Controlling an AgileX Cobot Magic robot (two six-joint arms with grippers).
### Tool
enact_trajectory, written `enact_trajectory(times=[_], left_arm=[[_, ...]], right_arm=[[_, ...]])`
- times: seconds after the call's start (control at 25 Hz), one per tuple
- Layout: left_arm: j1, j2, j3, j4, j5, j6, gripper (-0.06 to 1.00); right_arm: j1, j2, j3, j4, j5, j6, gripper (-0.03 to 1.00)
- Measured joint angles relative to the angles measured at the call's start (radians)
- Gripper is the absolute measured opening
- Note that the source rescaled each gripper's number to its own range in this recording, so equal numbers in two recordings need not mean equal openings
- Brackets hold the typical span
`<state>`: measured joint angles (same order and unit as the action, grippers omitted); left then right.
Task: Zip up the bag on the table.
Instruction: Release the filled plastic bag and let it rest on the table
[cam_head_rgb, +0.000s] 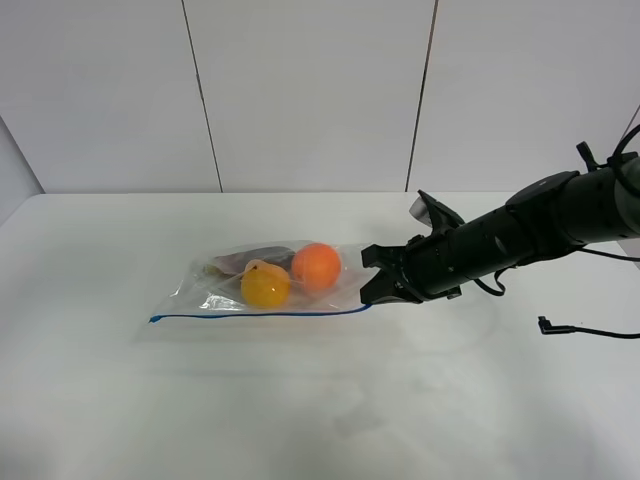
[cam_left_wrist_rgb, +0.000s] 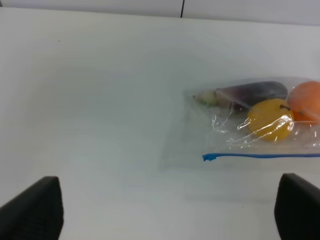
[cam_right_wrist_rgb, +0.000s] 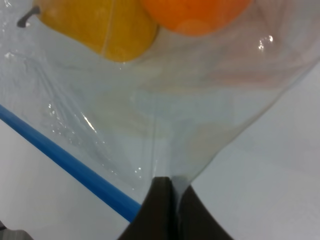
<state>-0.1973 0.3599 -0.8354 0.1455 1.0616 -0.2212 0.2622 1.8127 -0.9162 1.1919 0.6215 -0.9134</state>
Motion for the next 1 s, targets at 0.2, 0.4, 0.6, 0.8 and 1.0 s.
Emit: enact_trajectory(times=[0.2,0.4,0.6,0.8,1.0], left_arm=[[0.000,-0.140,0.084,-0.032,0.009,0.000,1.00],[0.000,-0.251,0.178,-0.052,0.009,0.006,1.00],[0.000,-0.289,0.257,-0.050,0.046,0.007,1.00],[0.000,-0.289,0.320,-0.050,0.058,0.011,1.00],[0.000,-0.289,0.339,-0.051,0.031,0.012,1.00]], right_arm=[[0.000,0.000,0.000,-0.024,-0.012,0.004,0.00],[0.000,0.000,0.000,-0.045,-0.020,0.011,0.00],[0.000,0.000,0.000,-0.050,-0.022,0.011,0.00],[0.000,0.000,0.000,-0.050,-0.022,0.011,0.00],[0.000,0.000,0.000,-0.052,-0.022,0.012,0.00]])
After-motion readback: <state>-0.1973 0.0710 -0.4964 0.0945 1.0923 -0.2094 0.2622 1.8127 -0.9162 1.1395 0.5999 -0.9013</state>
